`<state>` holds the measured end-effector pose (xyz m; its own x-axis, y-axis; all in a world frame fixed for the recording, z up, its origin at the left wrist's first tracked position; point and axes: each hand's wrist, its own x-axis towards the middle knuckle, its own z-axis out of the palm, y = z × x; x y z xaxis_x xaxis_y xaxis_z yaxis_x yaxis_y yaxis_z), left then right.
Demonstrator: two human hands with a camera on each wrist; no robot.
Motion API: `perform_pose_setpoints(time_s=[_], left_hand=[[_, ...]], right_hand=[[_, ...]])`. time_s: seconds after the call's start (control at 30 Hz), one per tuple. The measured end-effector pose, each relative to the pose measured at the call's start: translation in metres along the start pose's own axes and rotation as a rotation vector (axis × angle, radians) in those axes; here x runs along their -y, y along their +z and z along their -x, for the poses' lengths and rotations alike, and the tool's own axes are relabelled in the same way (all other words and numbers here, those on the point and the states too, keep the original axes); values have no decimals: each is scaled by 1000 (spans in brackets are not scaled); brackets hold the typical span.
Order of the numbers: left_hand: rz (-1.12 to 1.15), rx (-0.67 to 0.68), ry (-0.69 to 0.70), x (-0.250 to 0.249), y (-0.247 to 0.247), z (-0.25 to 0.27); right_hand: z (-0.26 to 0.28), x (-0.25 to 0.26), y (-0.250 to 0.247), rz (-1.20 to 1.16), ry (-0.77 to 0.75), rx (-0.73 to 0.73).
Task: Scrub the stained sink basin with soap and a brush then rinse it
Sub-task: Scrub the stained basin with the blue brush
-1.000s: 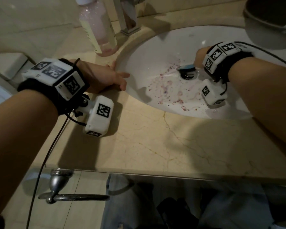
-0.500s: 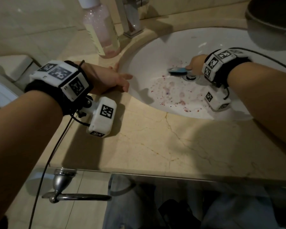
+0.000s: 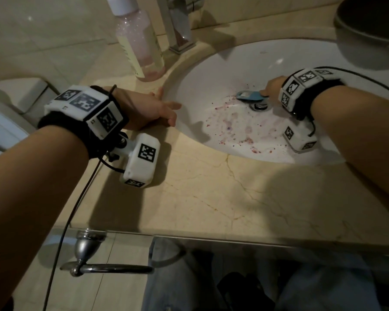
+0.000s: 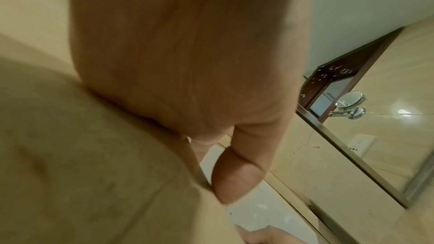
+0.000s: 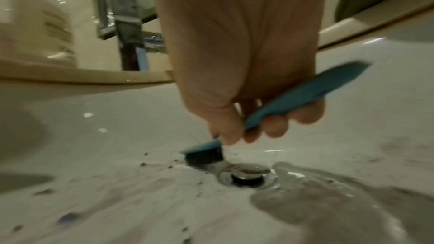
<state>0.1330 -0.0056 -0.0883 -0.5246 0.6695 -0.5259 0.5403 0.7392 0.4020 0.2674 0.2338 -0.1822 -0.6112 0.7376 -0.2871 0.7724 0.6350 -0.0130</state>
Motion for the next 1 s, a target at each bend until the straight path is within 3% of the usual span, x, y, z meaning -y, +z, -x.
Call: perform_pose_setpoints(time_s=[0.13, 0.2, 0.43, 0.73, 0.8, 0.93, 1.0], left_hand=[[-45, 37, 35, 2, -2, 0], [-50, 39, 43, 2, -3, 0], [-56, 29, 43, 4, -4, -5], [-76, 33, 45, 5, -4, -7], [-82, 33, 50, 6, -5, -8], [-94, 46, 50, 7, -6, -9], [-84, 52, 45, 7, -6, -9]], right_hand=[[-10, 33, 6, -89, -212, 105], [-5, 33, 0, -91, -232, 126], [-2, -15, -8, 42, 22, -46], [-10, 26, 1, -23, -232, 134], [-9, 18, -6, -48, -213, 157], [-14, -2, -13, 46, -113, 18], [-18, -4, -4, 104, -98, 20]])
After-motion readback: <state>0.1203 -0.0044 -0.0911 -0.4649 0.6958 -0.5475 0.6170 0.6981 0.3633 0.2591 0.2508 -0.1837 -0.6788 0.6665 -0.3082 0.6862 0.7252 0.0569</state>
